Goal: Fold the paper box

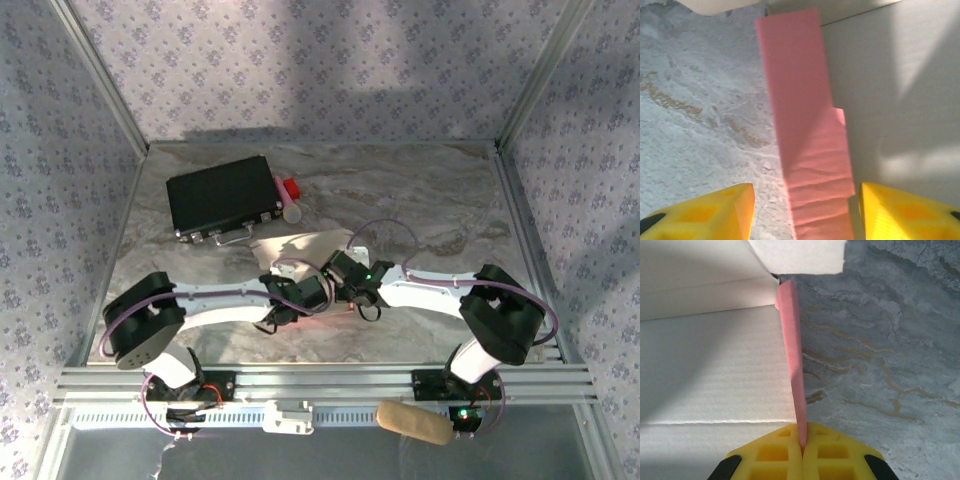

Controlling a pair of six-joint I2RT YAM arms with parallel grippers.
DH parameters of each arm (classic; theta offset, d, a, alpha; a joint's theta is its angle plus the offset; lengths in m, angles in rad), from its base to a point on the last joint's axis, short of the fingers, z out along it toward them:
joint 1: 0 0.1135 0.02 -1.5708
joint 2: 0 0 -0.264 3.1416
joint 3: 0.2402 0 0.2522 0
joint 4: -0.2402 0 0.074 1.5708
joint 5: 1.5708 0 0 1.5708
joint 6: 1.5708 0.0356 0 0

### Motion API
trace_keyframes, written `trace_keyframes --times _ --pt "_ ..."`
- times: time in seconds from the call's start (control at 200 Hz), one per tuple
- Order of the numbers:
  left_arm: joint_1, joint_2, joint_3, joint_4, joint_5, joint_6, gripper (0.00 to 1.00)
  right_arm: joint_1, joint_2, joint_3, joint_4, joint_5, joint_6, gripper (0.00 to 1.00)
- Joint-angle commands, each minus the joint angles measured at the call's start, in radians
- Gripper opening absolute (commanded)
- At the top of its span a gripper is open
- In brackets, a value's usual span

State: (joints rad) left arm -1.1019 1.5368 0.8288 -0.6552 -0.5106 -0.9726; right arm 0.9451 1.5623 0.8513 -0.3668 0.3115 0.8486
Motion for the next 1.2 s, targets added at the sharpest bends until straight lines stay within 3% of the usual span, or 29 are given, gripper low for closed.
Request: trace_keyframes --times 0.0,0.345,0.465,0.63,0.69,0.825,0.949,1.194 --pt "0.03 -0.06 -0.047 0.122 0.086 0.054 0.57 -0.001 0.011 0.0 -0.007 0.031 0.015 0.0" --pt "0.076 -0.2 -0.118 0.206 0.1 0.096 0.56 -0.007 0.006 -0.001 -0.01 0.027 0.006 0.0" --pt "0.091 -0.297 -0.167 0.298 0.185 0.126 0.58 -0.011 0.005 -0.003 -0.008 0.021 0.006 0.0" --pt "0.191 -0.441 -0.279 0.348 0.275 0.117 0.58 -0.014 0.002 -0.006 -0.005 0.017 0.004 0.0" --pt "0.243 -0.501 -0.32 0.343 0.295 0.109 0.56 -0.014 -0.001 -0.008 -0.004 0.017 0.004 0.0" --pt "0.407 -0.61 -0.419 0.355 0.4 0.092 0.36 -0.015 0.002 -0.006 -0.002 0.012 0.003 0.0" --pt "0.5 -0.621 -0.468 0.428 0.5 0.118 0.34 -0.014 0.006 -0.004 0.0 0.009 0.002 0.0" --pt "0.506 -0.52 -0.481 0.592 0.572 0.106 0.35 -0.018 0.008 -0.001 0.0 0.003 0.002 0.0"
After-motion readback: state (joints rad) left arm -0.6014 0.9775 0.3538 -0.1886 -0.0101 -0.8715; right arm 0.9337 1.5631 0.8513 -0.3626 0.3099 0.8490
